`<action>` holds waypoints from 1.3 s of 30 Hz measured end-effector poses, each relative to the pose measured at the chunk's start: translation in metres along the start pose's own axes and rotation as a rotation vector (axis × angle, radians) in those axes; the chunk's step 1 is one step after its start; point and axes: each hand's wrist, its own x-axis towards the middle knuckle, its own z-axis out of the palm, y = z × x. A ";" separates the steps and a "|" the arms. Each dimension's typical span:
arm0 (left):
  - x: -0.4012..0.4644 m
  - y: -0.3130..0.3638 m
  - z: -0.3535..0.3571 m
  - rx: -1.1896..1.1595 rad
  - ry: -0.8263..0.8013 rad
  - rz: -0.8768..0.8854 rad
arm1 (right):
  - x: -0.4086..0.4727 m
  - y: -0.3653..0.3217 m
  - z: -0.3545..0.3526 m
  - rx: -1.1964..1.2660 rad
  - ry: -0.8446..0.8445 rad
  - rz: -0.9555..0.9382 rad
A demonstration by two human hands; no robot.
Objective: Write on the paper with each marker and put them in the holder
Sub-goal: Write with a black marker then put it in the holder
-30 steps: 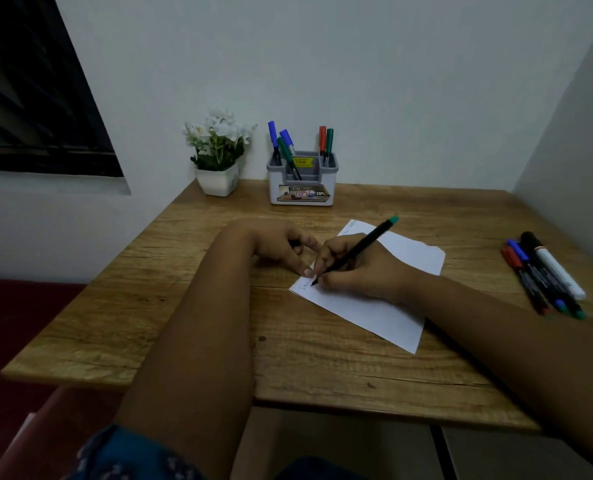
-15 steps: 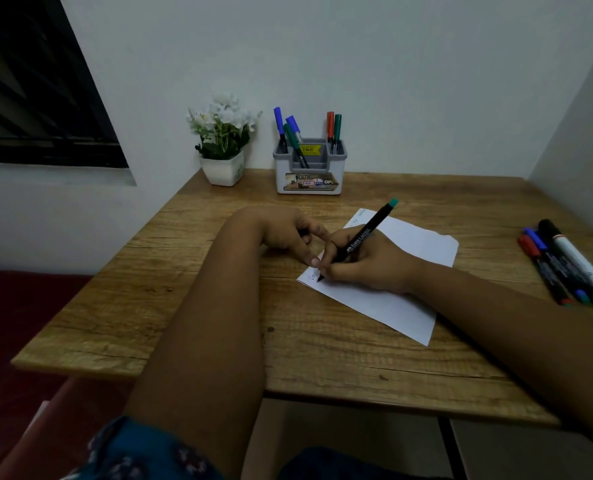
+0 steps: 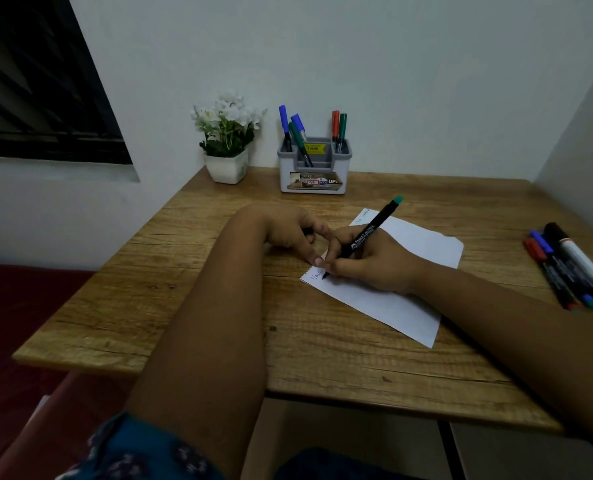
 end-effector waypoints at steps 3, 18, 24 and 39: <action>0.000 0.000 0.000 -0.010 0.004 0.005 | 0.001 -0.001 0.000 0.116 -0.007 0.026; 0.005 -0.002 0.003 -0.035 0.049 0.005 | 0.001 0.003 -0.004 0.084 0.091 -0.036; 0.011 -0.004 0.004 -0.039 0.064 -0.014 | 0.004 0.004 -0.010 0.018 0.034 0.007; 0.014 -0.005 0.005 -0.069 0.072 -0.002 | 0.004 0.001 -0.014 0.082 0.035 0.061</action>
